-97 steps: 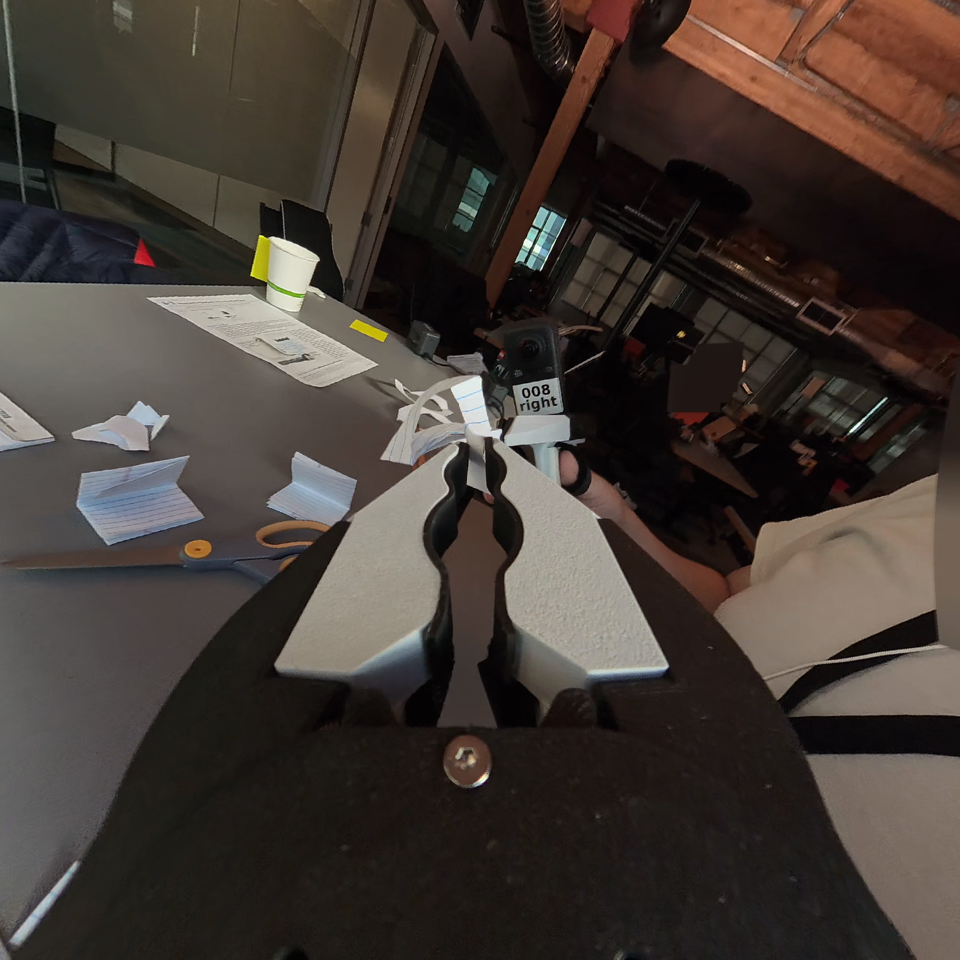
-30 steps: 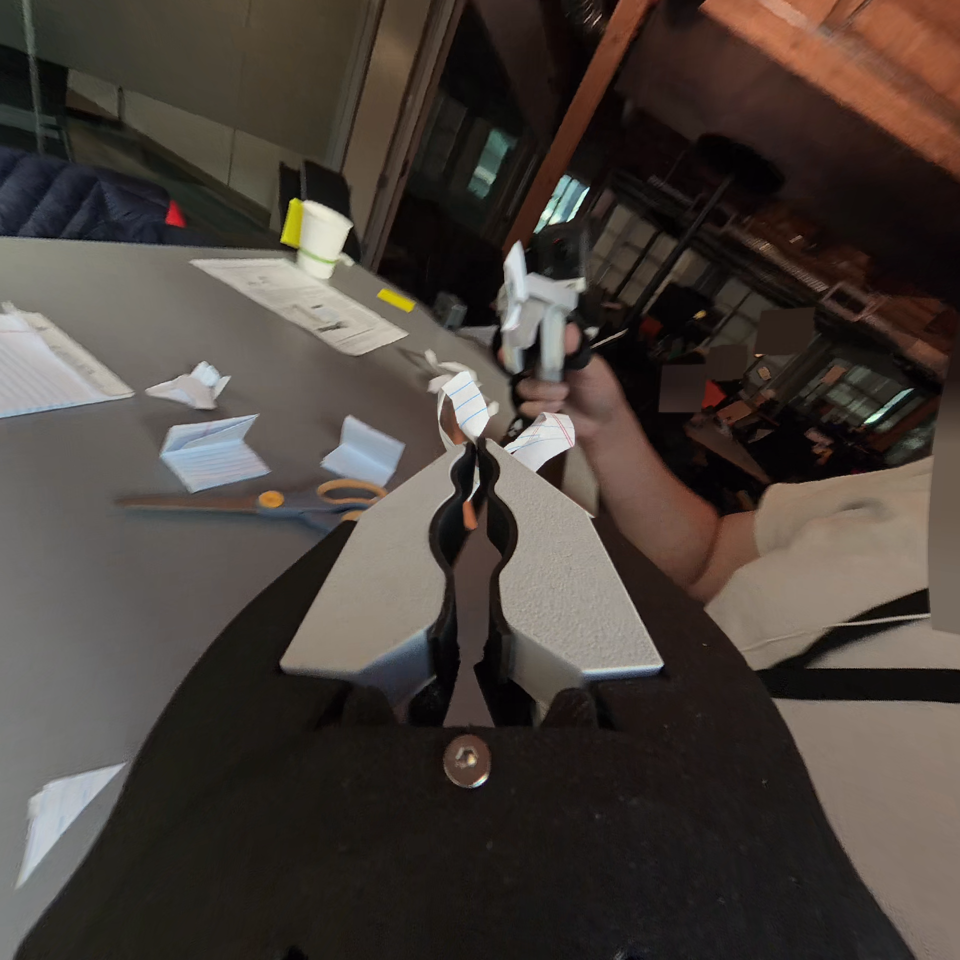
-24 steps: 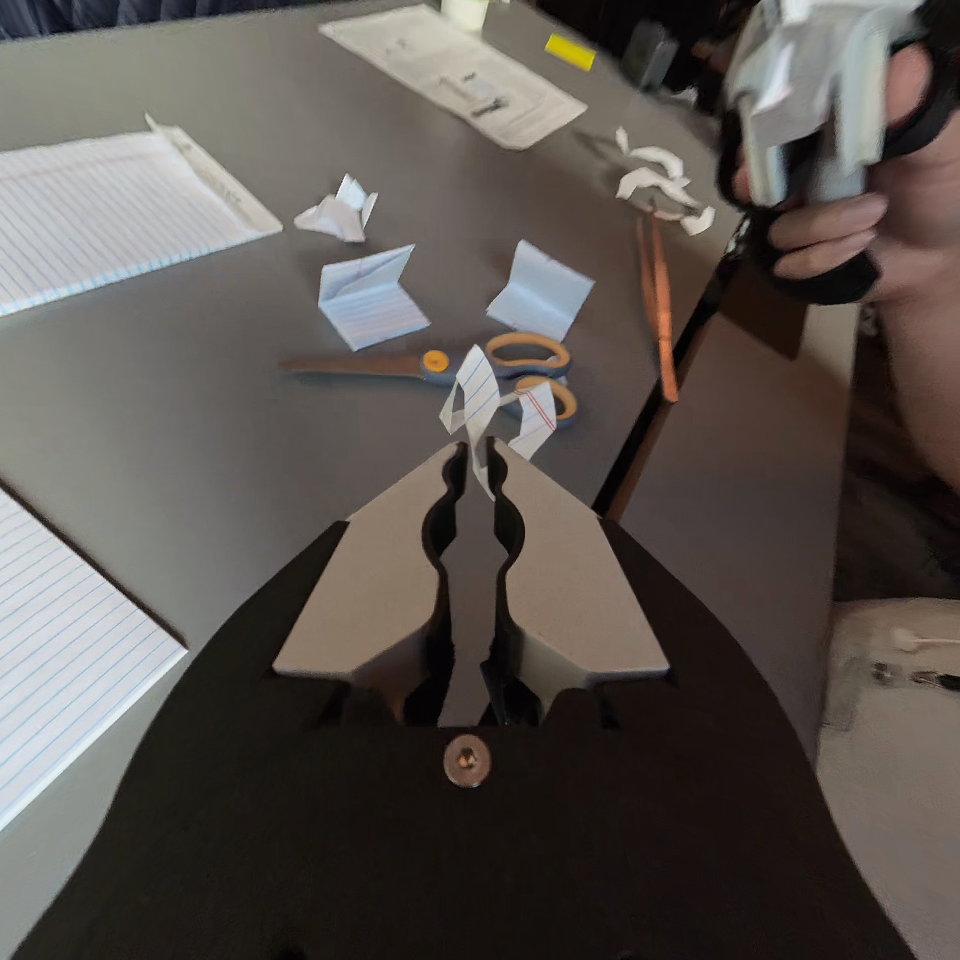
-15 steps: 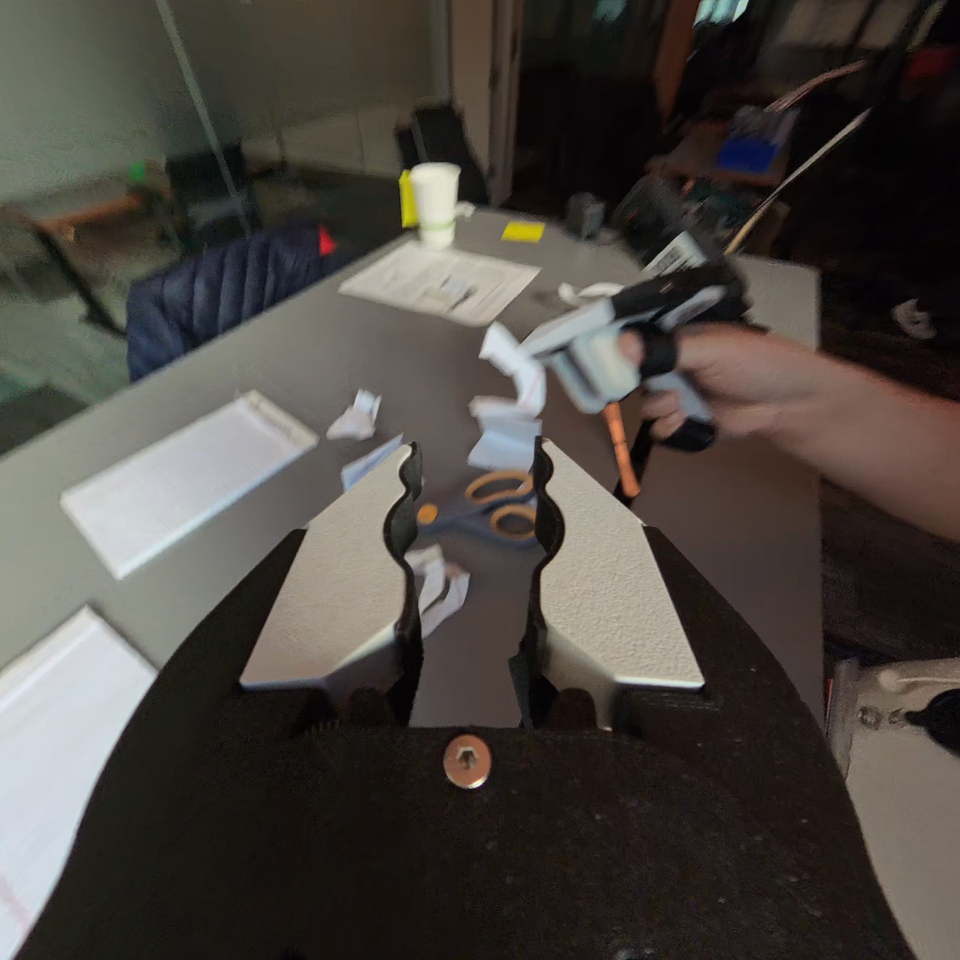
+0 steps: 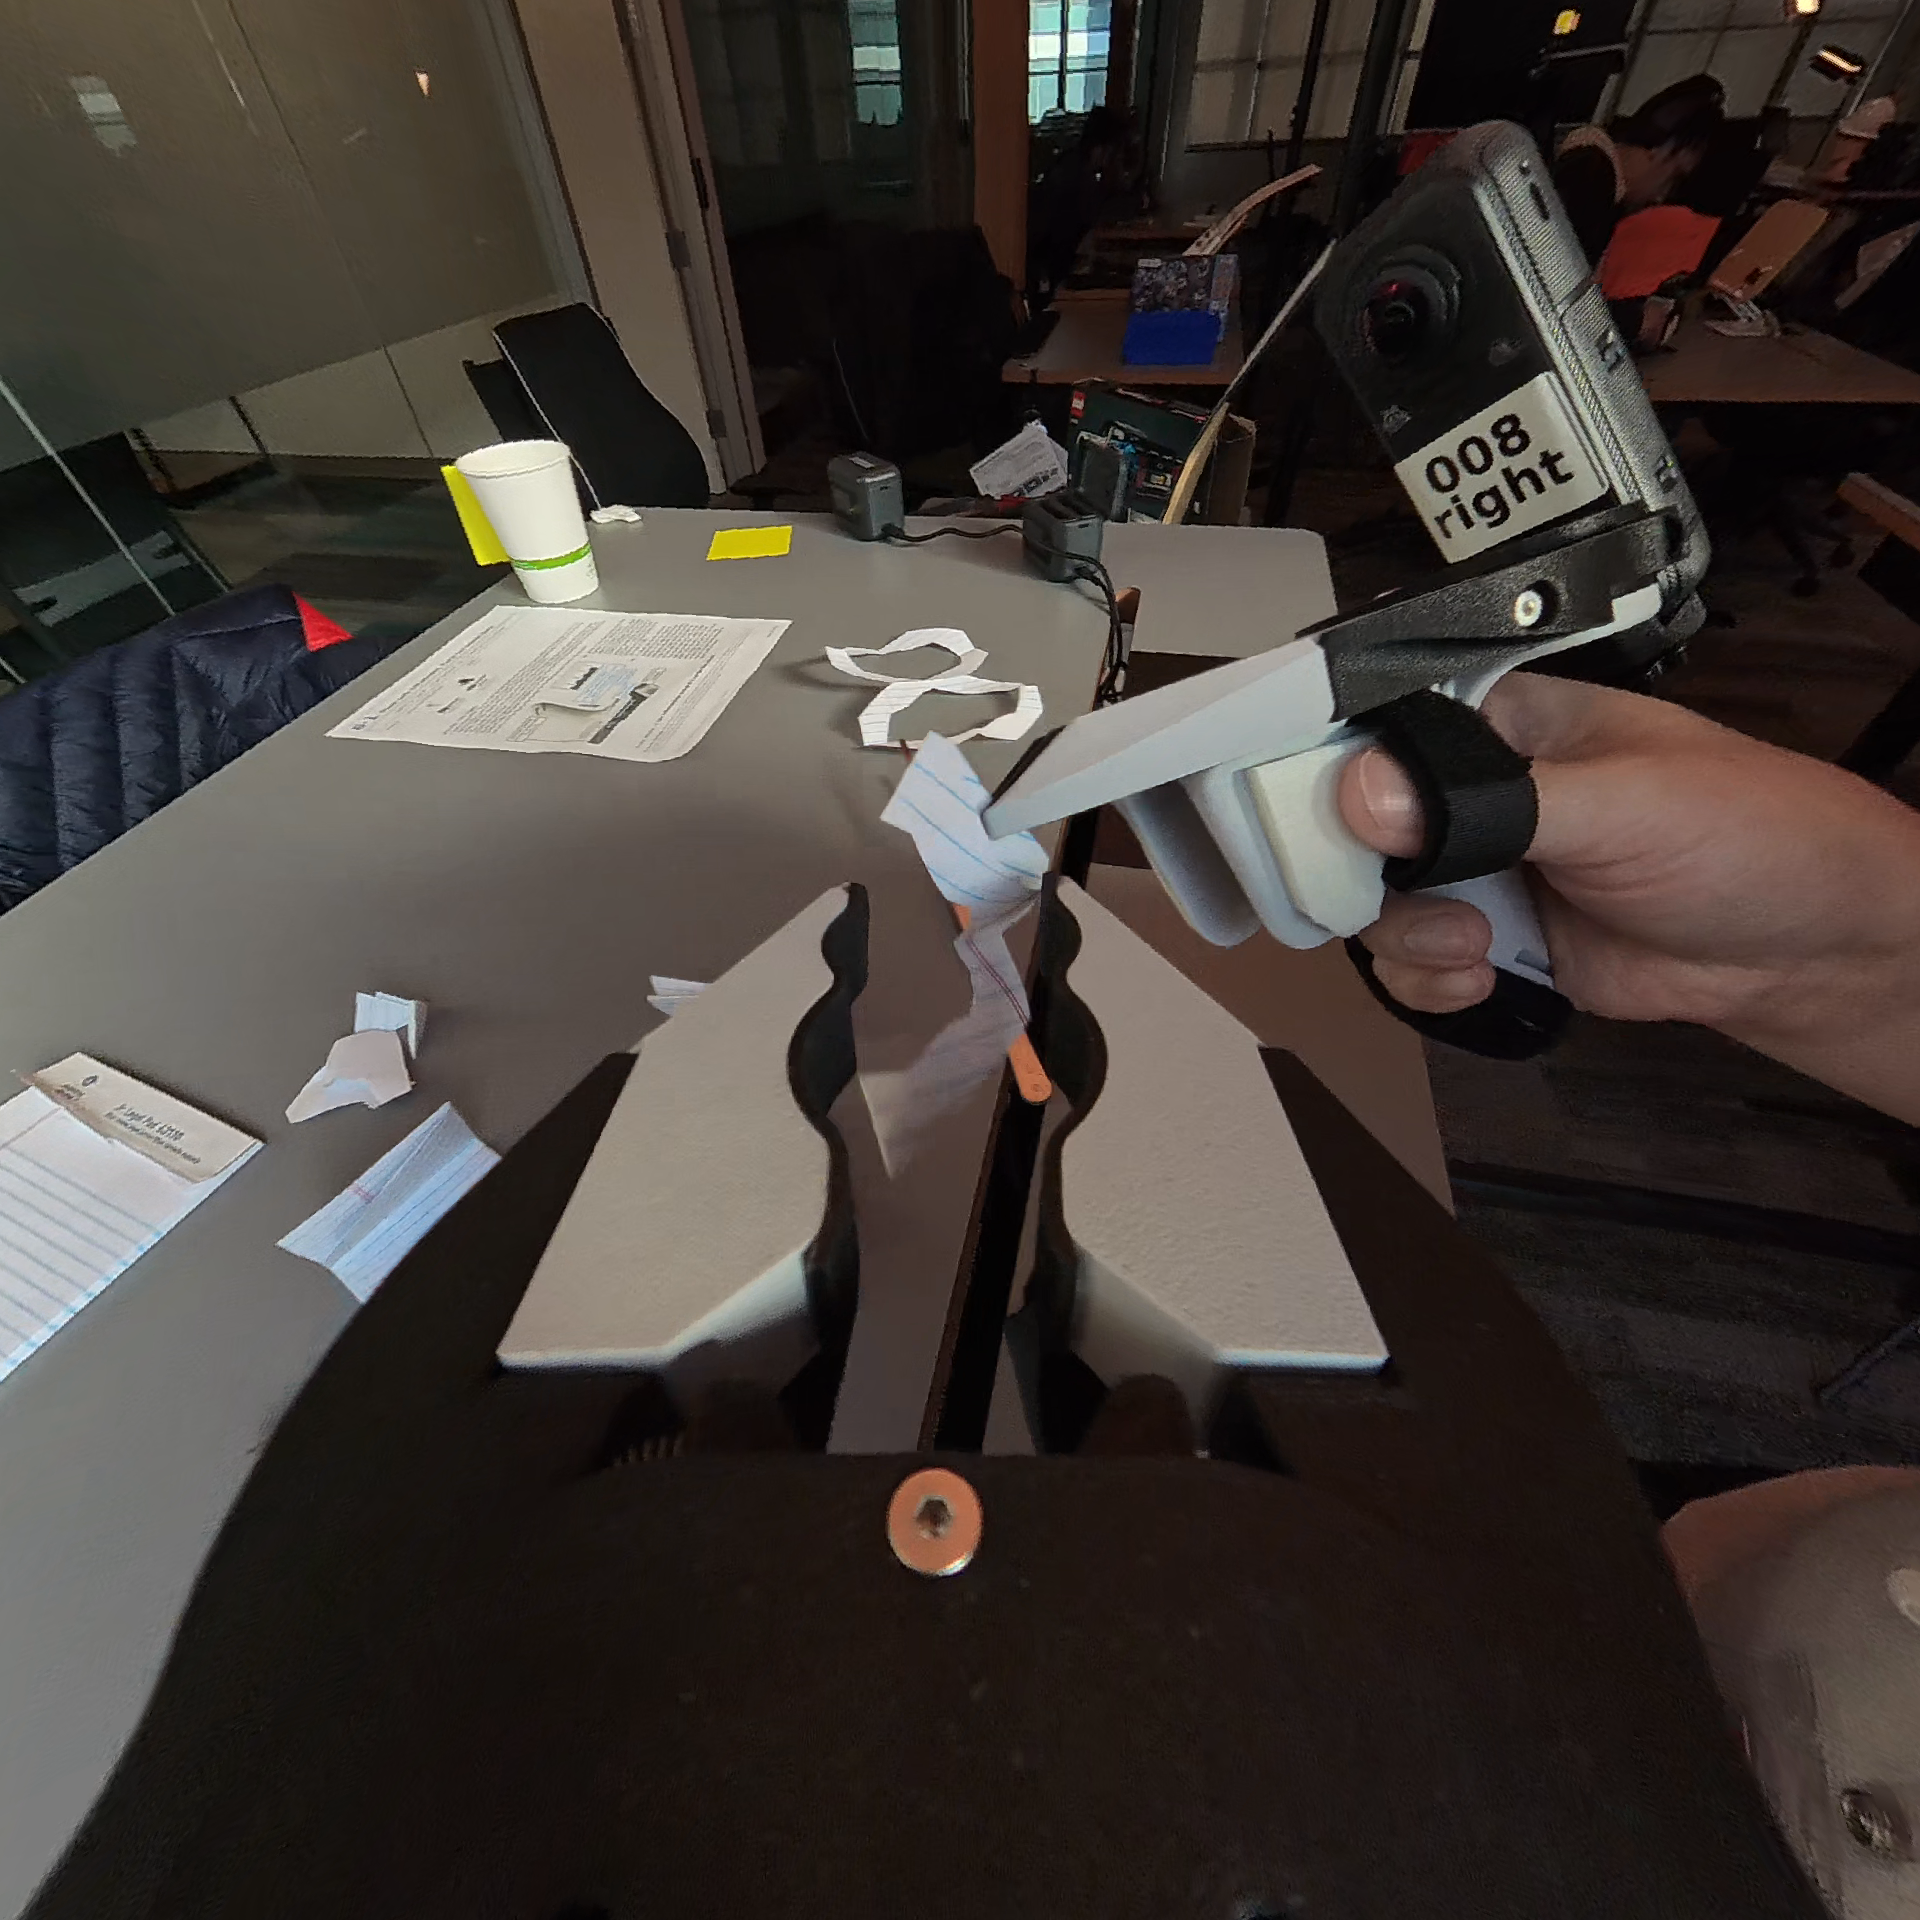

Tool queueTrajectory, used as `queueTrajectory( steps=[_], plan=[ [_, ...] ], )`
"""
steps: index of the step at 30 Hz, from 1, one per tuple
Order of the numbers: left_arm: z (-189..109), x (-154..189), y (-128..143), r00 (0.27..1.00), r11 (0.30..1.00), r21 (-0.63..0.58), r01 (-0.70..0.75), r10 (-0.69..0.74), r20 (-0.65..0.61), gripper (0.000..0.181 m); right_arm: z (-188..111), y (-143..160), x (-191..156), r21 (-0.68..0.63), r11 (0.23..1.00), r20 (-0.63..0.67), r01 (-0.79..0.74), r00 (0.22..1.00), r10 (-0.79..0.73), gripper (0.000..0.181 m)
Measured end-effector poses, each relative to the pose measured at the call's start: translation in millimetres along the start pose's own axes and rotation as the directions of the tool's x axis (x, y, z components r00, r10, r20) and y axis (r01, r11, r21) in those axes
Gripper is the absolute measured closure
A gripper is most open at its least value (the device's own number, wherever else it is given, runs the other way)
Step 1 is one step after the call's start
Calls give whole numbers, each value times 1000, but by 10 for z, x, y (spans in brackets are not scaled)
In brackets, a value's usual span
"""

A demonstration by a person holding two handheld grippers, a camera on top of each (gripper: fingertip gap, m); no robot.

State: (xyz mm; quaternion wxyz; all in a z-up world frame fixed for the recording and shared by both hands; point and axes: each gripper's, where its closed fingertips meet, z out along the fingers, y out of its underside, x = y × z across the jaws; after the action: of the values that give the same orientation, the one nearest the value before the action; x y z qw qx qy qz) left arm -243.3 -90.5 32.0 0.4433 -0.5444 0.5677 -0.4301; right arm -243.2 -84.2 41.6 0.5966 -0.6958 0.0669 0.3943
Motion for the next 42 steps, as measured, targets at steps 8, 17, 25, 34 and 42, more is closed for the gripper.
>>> queueTrajectory(
  steps=[8,17,25,34,42],
  plan=[
    [226,682,-210,998,999,28,28,-26,-65,162,-898,6,-121,-6,996,-28,87,996,-87,181],
    [862,1605,-255,983,998,-47,49,-56,-177,181,-2084,69,18,-178,983,-16,36,999,-39,181],
    [1270,1753,-384,850,919,-238,315,-385,-360,181,-2419,-137,348,-268,958,24,97,995,-94,164],
    [1729,784,-265,982,941,-288,177,-190,-19,181,-1930,-586,839,41,994,-88,-98,991,101,114],
    [1991,197,-303,976,943,-254,213,-215,19,181,-1308,-691,1337,-6,998,-190,59,980,-59,181]
  ],
)
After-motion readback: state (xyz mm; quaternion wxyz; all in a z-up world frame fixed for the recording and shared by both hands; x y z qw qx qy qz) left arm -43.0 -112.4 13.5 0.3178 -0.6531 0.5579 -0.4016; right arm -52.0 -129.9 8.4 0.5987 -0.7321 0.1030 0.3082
